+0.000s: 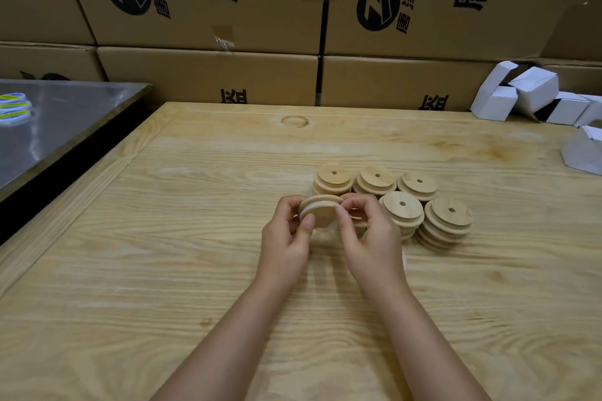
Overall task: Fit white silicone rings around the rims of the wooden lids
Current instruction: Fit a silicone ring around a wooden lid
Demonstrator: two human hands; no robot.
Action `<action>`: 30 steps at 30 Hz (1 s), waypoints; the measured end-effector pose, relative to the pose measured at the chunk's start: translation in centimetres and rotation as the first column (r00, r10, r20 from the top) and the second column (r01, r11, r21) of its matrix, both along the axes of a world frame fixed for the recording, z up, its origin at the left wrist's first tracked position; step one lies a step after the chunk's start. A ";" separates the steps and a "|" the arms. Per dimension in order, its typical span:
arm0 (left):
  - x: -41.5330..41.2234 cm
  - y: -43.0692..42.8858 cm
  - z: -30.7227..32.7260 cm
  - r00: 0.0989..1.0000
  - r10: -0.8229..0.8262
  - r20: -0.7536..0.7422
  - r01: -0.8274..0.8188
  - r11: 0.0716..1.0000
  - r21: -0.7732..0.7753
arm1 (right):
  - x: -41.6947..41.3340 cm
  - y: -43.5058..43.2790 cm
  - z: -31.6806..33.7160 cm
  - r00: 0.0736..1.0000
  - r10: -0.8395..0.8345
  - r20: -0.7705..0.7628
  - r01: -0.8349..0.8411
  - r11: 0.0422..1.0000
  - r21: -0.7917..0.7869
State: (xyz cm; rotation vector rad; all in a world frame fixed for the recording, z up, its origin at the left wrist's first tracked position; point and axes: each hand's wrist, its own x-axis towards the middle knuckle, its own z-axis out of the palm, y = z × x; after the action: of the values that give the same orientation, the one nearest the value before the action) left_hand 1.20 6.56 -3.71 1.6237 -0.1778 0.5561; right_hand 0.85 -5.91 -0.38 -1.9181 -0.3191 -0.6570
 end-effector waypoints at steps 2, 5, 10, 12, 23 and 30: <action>-0.2 0.0 0.2 0.999 -0.041 0.010 0.041 0.999 -0.015 | -0.1 0.0 0.0 1.000 -0.009 0.007 0.009 1.000 0.013; -0.4 -0.2 0.5 0.999 -0.036 0.025 0.035 0.999 0.013 | -0.1 -0.1 0.0 0.999 -0.019 0.047 0.022 0.998 -0.062; -0.4 -0.3 0.8 0.998 0.052 0.033 -0.052 0.999 0.011 | -0.3 0.1 0.1 0.999 0.003 0.037 0.002 0.993 -0.117; -0.4 -0.2 0.9 0.997 0.068 0.023 -0.068 0.998 -0.003 | -0.3 0.2 0.0 1.000 0.006 0.028 -0.003 0.994 -0.105; -0.3 -0.2 1.3 0.998 0.035 -0.059 -0.042 0.992 -0.116 | 0.3 -0.3 0.2 0.971 0.111 -0.210 -0.056 0.966 0.254; -0.5 0.0 1.6 0.995 -0.055 -0.084 0.037 0.978 -0.203 | 0.3 -0.7 0.6 0.955 0.168 -0.246 -0.103 0.961 0.256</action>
State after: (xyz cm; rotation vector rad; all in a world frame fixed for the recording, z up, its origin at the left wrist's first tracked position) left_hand 0.72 6.53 -2.15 1.4406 -0.0892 0.4495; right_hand 1.13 -6.59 0.22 -1.7069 -0.1897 -0.3234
